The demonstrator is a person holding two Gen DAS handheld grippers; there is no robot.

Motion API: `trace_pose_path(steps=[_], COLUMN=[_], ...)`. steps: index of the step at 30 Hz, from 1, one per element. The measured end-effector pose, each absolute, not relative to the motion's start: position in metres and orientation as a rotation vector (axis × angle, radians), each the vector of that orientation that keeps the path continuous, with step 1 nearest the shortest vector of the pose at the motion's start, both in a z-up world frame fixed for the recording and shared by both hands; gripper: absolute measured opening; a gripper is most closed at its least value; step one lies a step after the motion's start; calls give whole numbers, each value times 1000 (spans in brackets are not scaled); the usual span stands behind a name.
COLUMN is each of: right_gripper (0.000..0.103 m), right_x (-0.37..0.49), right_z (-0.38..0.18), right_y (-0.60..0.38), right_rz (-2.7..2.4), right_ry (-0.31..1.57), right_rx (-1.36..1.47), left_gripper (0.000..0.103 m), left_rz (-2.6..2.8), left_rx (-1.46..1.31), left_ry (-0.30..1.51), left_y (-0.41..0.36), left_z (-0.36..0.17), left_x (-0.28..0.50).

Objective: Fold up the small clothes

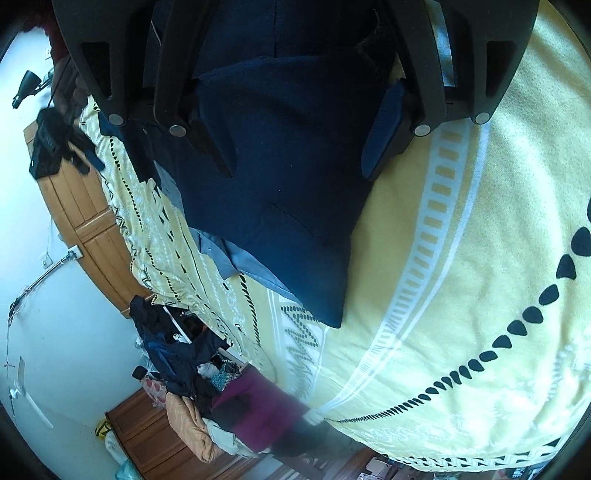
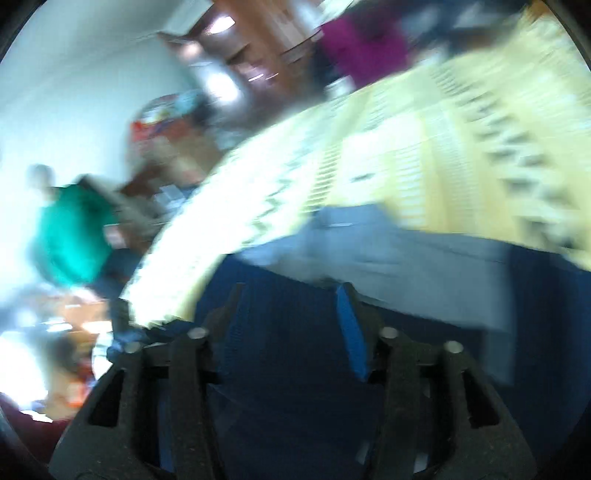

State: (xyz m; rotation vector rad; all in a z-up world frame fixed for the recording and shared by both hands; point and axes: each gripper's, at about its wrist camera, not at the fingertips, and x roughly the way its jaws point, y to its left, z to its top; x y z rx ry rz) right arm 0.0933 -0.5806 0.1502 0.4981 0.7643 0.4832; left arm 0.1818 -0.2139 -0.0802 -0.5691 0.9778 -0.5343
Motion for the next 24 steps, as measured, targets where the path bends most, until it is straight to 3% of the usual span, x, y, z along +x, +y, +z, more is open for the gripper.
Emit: trace_pose_path(steps=[2, 5, 9, 13, 16, 19, 23, 24], right_gripper=[2, 2, 2, 1, 0, 8, 38, 39], right_x=[156, 225, 254, 252, 247, 228, 179, 171], right_z=[124, 85, 49, 33, 47, 94, 137, 135], right_y=[-556, -526, -494, -453, -451, -481, -503, -502], right_rz=[557, 641, 682, 849, 774, 712, 626, 632], right_ry=[881, 1061, 1272, 1384, 1319, 1117, 960, 967], right_rx=[507, 540, 484, 471, 406, 439, 297, 270], left_gripper=[72, 73, 77, 81, 81, 81, 83, 83], left_rz=[-539, -549, -573, -593, -598, -596, -527, -503], left_rx=[-568, -571, -607, -623, -627, -639, -653, -641], left_ry=[977, 972, 963, 959, 955, 936, 901, 883], left_y=[-213, -215, -212, -210, -210, -202, -186, -180], left_z=[-82, -82, -86, -87, -86, -85, -69, -62], left_x=[182, 184, 186, 187, 188, 184, 175, 170])
